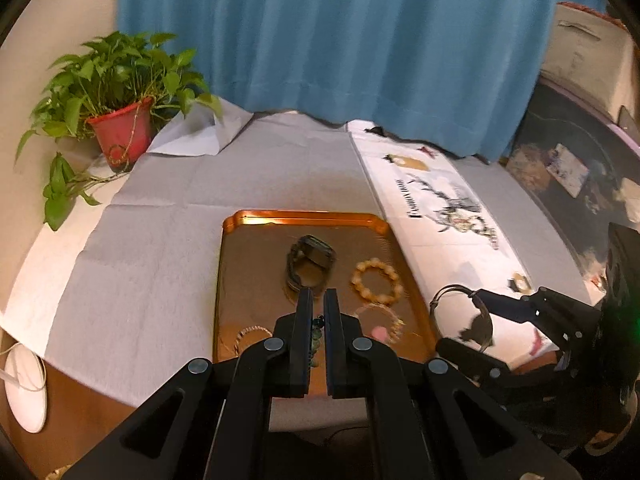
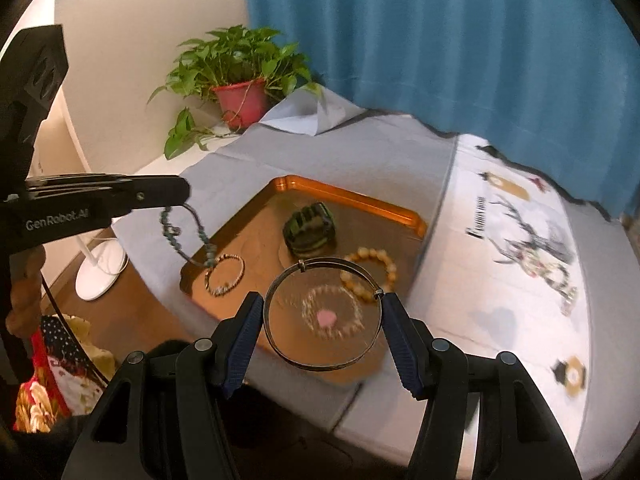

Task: Organize jewelry
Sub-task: 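Lower the bangle into the tray and open the right tool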

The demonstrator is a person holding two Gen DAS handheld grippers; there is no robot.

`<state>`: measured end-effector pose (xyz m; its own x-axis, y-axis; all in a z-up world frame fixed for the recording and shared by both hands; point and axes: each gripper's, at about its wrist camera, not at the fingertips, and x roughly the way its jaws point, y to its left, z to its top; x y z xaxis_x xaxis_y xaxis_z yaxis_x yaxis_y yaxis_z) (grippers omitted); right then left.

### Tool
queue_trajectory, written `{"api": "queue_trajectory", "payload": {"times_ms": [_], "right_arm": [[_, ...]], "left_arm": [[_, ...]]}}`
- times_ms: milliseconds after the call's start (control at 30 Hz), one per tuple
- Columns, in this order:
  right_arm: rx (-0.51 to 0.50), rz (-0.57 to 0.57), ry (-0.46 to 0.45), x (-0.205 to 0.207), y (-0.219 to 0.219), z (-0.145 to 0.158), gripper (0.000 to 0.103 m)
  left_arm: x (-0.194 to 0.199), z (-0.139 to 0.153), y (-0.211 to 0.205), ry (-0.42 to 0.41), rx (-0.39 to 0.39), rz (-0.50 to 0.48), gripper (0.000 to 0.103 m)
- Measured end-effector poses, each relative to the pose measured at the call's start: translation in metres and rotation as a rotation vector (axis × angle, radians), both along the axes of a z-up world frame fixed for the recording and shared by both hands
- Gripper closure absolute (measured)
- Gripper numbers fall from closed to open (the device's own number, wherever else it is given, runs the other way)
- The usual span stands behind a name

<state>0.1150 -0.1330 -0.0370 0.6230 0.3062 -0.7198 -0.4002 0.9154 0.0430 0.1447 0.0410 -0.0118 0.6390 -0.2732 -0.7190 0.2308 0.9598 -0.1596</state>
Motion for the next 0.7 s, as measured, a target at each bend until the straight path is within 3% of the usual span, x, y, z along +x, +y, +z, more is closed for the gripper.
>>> {"api": "queue_trajectory", "payload": {"times_ms": [300, 367, 400, 433, 467, 533, 600, 700], "right_arm": [[-0.025, 0.053, 0.057, 0.054, 0.034, -0.046, 0.042], [-0.035, 0.056, 0.073, 0.061, 0.039, -0.056, 0.041], [-0.047, 0.054, 0.089, 0.064, 0.041, -0.061, 0.041], [-0.072, 0.05, 0.114, 0.066, 0.043, -0.067, 0.04], [-0.088, 0.046, 0.126, 0.066, 0.042, -0.071, 0.036], [-0.097, 0.043, 0.131, 0.06, 0.037, -0.074, 0.031], [-0.105, 0.03, 0.137, 0.047, 0.028, -0.073, 0.029], [-0.104, -0.002, 0.145, 0.025, 0.011, -0.066, 0.028]], "left_arm": [[0.055, -0.049, -0.002, 0.06, 0.031, 0.002, 0.099], [0.065, -0.062, -0.004, 0.092, 0.049, -0.007, 0.094], [0.067, -0.066, -0.005, 0.112, 0.068, -0.008, 0.088], [0.068, -0.07, -0.007, 0.131, 0.097, -0.002, 0.066], [0.067, -0.072, -0.006, 0.139, 0.125, 0.015, 0.036], [0.058, -0.07, -0.002, 0.111, 0.158, 0.066, 0.014], [0.042, -0.068, 0.005, 0.091, 0.155, 0.099, 0.013], [0.018, -0.067, 0.009, 0.126, 0.136, 0.117, 0.012]]}}
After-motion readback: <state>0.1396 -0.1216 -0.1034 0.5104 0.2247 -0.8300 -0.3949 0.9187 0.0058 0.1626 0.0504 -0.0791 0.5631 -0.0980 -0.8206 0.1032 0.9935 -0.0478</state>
